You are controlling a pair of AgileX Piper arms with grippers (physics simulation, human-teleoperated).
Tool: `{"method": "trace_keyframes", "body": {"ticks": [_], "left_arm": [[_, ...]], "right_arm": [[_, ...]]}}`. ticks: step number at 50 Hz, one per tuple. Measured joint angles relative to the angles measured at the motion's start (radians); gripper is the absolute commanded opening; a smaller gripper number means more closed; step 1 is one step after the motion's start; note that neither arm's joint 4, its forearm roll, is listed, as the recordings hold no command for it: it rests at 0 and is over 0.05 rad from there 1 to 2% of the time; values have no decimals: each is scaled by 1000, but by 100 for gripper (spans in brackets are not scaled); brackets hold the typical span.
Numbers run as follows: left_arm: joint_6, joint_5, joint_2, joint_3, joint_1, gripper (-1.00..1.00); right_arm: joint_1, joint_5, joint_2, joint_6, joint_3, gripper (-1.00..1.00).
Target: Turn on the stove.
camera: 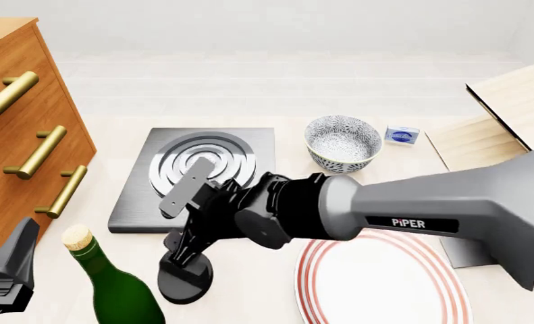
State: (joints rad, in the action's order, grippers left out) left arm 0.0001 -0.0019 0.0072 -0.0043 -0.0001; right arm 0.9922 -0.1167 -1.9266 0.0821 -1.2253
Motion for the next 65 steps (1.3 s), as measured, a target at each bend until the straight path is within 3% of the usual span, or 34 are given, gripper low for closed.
{"method": "trace_keyframes", "body": {"ticks": [16, 27, 45, 65], "left_arm": [[0, 0, 0, 0, 0, 100], [0, 0, 0, 0, 0, 100], [0, 0, 0, 0, 0, 100], [0, 0, 0, 0, 0, 100]], "right_arm": [[3, -4, 212, 63, 79, 100], [-5, 3, 339, 76, 148, 100], [-52, 76, 595, 14, 359, 100], [-161, 111, 914, -64, 635, 100]]}}
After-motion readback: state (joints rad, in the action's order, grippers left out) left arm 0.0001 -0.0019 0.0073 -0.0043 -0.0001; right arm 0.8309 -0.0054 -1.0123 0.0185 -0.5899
